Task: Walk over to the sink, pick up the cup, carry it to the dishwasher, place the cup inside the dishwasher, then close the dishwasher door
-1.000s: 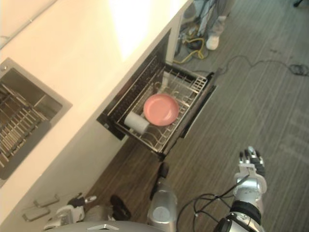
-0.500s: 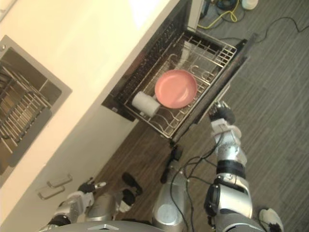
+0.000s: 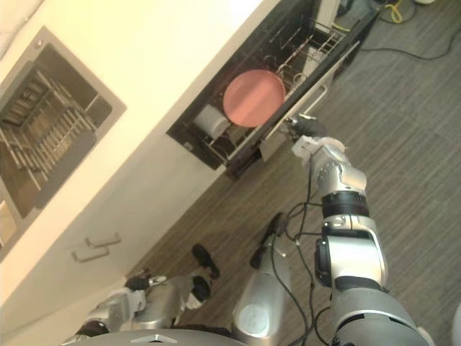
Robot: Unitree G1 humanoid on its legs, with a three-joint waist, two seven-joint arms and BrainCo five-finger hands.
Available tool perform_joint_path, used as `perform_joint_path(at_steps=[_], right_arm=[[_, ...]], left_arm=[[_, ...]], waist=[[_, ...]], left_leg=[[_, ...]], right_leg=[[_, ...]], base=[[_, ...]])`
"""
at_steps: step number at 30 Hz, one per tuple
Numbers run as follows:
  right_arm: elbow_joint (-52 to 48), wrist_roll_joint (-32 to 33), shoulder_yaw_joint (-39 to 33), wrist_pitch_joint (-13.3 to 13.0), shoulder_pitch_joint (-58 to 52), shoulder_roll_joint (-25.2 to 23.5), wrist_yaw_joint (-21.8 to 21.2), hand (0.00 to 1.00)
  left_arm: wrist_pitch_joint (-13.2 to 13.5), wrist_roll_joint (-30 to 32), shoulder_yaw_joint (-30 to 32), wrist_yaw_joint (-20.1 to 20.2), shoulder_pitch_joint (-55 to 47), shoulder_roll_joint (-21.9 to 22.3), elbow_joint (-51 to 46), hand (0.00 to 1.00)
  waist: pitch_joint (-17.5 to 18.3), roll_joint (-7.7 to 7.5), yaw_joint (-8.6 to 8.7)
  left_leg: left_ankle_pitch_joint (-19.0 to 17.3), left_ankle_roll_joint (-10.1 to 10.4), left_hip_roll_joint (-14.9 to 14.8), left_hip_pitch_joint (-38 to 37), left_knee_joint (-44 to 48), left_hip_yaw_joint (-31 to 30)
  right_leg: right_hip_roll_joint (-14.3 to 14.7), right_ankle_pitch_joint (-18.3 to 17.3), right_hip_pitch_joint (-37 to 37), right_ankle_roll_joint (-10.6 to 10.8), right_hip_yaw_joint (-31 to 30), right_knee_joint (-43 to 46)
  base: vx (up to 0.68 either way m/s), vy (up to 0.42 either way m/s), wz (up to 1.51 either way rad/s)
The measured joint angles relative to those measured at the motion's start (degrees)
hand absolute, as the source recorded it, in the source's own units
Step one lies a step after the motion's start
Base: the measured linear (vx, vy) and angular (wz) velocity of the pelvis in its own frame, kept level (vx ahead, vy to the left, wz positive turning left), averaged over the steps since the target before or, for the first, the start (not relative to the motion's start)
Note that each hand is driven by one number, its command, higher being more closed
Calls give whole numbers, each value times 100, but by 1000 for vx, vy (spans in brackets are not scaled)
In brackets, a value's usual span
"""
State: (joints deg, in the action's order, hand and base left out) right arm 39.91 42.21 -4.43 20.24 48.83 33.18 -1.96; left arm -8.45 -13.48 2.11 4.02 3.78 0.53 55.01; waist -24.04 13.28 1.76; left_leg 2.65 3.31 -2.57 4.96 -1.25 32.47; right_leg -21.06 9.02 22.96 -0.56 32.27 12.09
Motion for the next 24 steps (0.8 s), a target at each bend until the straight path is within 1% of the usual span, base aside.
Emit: perform_joint_path(at_steps=[1,3,4,6,8,9,11,12,13,14,16,19,22,24], right_arm=[[36,0,5,-3,76,2,20,100],[231,3,62,-10,332,-4,156,100],[296,17,99,-32,435,8,247,100],[392,89,93,-169,562,6,311,100],[377,721,-47,-553,678,-17,300,100],[376,842,-100,-659,748,-23,234,100],[325,1257,-319,-1017,1120,-13,-29,100],[237,1327,-368,-1106,1148,4,-83,100],[40,1410,-445,-1275,1180,25,-213,100],[-62,1412,-499,-1341,1239,25,-318,100],[-63,1401,-527,-1381,1239,43,-350,100],[-50,1418,-478,-1340,1245,82,-633,100],[-19,1466,-480,-1319,1261,139,-887,100],[1,1465,-471,-1343,1262,136,-951,100]], left_arm=[[0,-22,1,2,0,-8,-17,0],[-13,-39,1,2,-4,-25,-16,0],[-33,-41,1,1,-16,-40,-10,0],[-28,-103,16,0,-59,-54,-21,0],[-16,-108,14,0,-59,-53,-47,0],[-6,-108,13,0,-59,-52,-54,0],[11,-106,16,-1,-60,-53,-60,0],[11,-106,17,-1,-60,-54,-68,0],[11,-104,18,-1,-60,-56,-124,0],[7,-99,17,-5,-62,-61,-179,0],[5,-95,18,-15,-80,-90,-231,0],[-16,-87,15,-107,-87,-169,-255,0],[14,-89,23,-181,-125,-234,-256,0],[70,-91,23,-215,-140,-246,-256,0]], waist=[[0,0,-67],[-3,7,-113],[-4,5,-165],[-4,6,-182],[-4,5,-226],[-5,5,-243],[-8,0,-266],[-9,-2,-279],[-27,-27,-331],[-45,-54,-378],[-70,-106,-390],[-106,-177,-397],[-119,-200,-412],[-118,-208,-441]], left_leg=[[45,-16,7,45,-10,-63],[94,-30,12,112,-20,-148],[135,-27,14,125,-60,-190],[207,-24,13,162,-129,-267],[287,-30,3,189,-203,-324],[293,-37,1,189,-201,-331],[327,-77,-21,182,-190,-408],[329,-76,-34,175,-187,-429],[331,-69,-53,139,-188,-432],[327,-63,-74,95,-188,-432],[306,-34,-96,44,-190,-443],[307,-38,-136,-16,-187,-434],[306,-37,-196,-92,-187,-420],[287,-8,-241,-170,-184,-403]], right_leg=[[-27,-9,17,-13,44,28],[-65,-16,24,-23,144,54],[-66,-20,25,-29,173,54],[-72,-30,20,-44,268,54],[-67,-33,18,-53,346,50],[-66,-32,12,-55,352,49],[-53,-7,-95,-77,463,-19],[-43,-1,-135,-76,491,-39],[-13,4,-213,-74,531,-80],[39,23,-294,-67,558,-147],[89,49,-393,-63,595,-234],[203,153,-515,-66,609,-439],[340,270,-673,-100,633,-674],[429,293,-781,-90,634,-788]], base=[[-50,-46,31],[-48,-36,26],[-37,-26,19],[-23,-26,21],[-10,-21,16],[-6,-14,7],[-3,-7,14],[0,-7,19],[3,-17,10],[4,-16,6],[0,0,0],[13,-6,-7],[30,-18,-6],[30,-27,-9]])
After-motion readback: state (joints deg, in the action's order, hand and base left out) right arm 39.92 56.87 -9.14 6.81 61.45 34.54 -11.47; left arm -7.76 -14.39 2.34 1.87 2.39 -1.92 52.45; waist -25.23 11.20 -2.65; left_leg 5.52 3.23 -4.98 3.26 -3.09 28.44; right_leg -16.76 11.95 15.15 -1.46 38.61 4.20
